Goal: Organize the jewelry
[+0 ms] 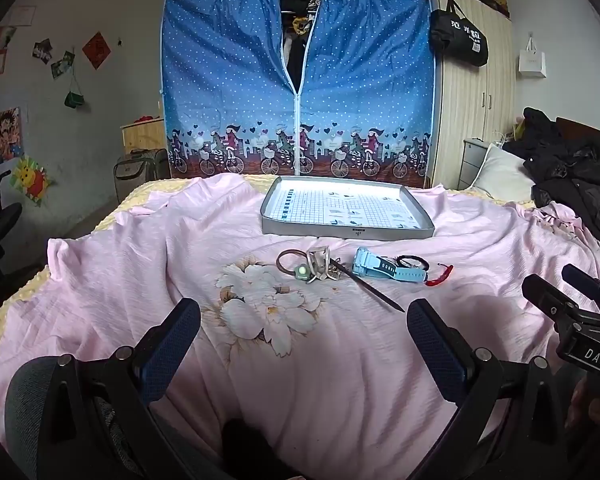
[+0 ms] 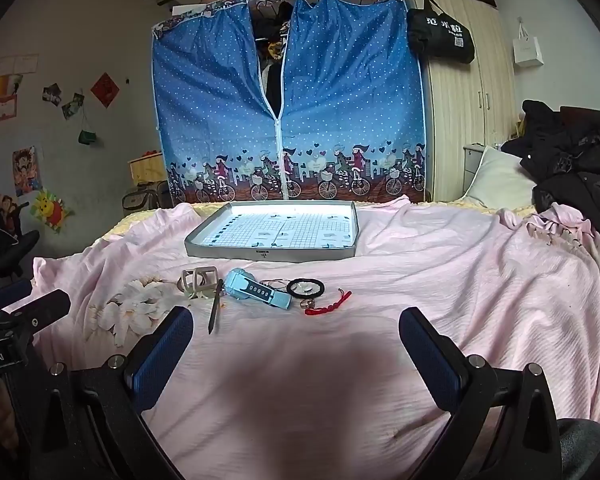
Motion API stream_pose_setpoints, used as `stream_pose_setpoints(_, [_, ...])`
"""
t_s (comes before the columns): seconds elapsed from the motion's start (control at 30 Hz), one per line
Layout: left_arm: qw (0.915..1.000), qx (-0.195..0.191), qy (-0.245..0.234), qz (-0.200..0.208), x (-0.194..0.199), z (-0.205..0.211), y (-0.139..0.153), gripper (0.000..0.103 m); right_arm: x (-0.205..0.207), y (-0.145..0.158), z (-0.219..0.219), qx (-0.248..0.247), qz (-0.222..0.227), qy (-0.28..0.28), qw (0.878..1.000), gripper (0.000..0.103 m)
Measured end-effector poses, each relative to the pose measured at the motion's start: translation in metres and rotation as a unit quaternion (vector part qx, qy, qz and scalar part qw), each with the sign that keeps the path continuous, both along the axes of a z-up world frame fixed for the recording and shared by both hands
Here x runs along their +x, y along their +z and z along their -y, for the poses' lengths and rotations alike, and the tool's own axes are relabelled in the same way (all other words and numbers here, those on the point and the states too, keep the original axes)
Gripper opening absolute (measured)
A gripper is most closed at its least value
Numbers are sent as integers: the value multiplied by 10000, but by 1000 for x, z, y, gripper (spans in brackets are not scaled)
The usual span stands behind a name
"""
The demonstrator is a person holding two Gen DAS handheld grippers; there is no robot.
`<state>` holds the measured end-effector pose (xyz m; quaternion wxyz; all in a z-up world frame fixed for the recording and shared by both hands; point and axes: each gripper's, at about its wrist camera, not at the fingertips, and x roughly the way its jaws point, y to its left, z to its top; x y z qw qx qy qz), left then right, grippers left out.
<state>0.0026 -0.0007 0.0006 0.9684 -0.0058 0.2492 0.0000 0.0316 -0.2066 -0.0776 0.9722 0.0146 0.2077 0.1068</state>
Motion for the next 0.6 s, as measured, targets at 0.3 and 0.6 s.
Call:
stream_pose_setpoints(0.3, [10000, -5, 1, -7, -1, 0, -1, 101, 0, -3, -1, -2, -2, -3, 10000, 103])
stream_pose_setpoints(0.6, [10000, -18, -7, -12, -1, -1, -3, 101, 0, -3, -1, -8, -2, 2, 10000, 103])
